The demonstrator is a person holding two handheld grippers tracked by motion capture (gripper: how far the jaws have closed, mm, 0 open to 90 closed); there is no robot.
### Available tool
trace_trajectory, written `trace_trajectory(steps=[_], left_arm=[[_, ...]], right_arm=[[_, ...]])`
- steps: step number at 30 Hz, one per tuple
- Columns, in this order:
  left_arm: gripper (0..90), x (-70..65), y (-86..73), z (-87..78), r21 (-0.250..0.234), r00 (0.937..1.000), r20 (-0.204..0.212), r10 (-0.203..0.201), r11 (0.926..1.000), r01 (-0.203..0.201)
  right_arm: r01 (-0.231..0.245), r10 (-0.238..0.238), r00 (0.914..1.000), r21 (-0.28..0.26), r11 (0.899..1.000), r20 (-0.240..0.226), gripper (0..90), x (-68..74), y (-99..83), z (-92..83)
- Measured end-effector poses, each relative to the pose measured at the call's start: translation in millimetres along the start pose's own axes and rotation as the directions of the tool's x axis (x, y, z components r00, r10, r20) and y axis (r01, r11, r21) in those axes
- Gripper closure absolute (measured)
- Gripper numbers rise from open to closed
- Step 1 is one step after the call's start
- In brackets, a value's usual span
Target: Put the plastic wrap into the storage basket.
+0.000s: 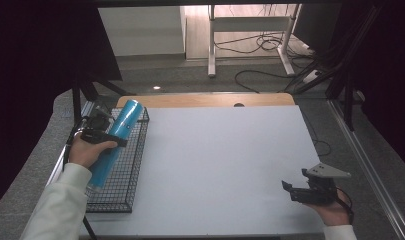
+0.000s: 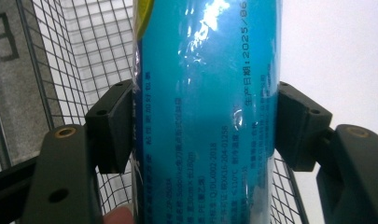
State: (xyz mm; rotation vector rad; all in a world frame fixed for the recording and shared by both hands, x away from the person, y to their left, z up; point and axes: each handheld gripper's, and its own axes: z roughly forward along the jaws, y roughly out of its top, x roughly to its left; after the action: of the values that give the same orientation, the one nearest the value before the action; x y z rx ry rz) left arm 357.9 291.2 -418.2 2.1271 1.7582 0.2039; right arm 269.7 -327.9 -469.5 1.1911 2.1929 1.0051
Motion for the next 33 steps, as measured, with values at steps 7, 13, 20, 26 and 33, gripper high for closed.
trace_trajectory(steps=[7, 13, 20, 26, 33], left_arm=[[31.8, 0.9, -0.8, 11.5, 0.021, 0.9997, -0.015, -0.019, 0.9996, 0.019], [31.8, 3.3, -1.8, 24.4, 0.043, 0.9992, -0.023, -0.033, 0.9985, 0.034], [31.8, 6.0, -4.5, 42.1, 0.078, 0.9971, -0.064, -0.042, 0.9958, 0.047], [31.7, 6.3, -7.7, 61.1, 0.113, 0.9961, -0.076, -0.044, 0.9923, 0.052], [23.5, -2.2, -9.5, 55.1, 0.005, 0.9925, -0.112, -0.049, 0.9987, 0.05]], right_arm=[[0.001, -0.001, 1.0, 0.002, 1.0, 0.0, 16.2, 0.1, -0.3, 0.6], [0.003, -0.003, 1.0, 0.007, 1.0, 0.001, 16.2, 0.1, -0.9, 1.1], [0.01, -0.01, 0.9999, 0.011, 1.0, 0.002, 16.2, 1.8, -0.8, 2.0], [0.012, -0.012, 0.9999, 0.011, 1.0, 0.003, 16.2, 2.3, -0.7, 1.9], [0.014, -0.014, 0.9999, 0.012, 1.0, 0.002, 16.2, 1.8, -1.1, 2.1]])
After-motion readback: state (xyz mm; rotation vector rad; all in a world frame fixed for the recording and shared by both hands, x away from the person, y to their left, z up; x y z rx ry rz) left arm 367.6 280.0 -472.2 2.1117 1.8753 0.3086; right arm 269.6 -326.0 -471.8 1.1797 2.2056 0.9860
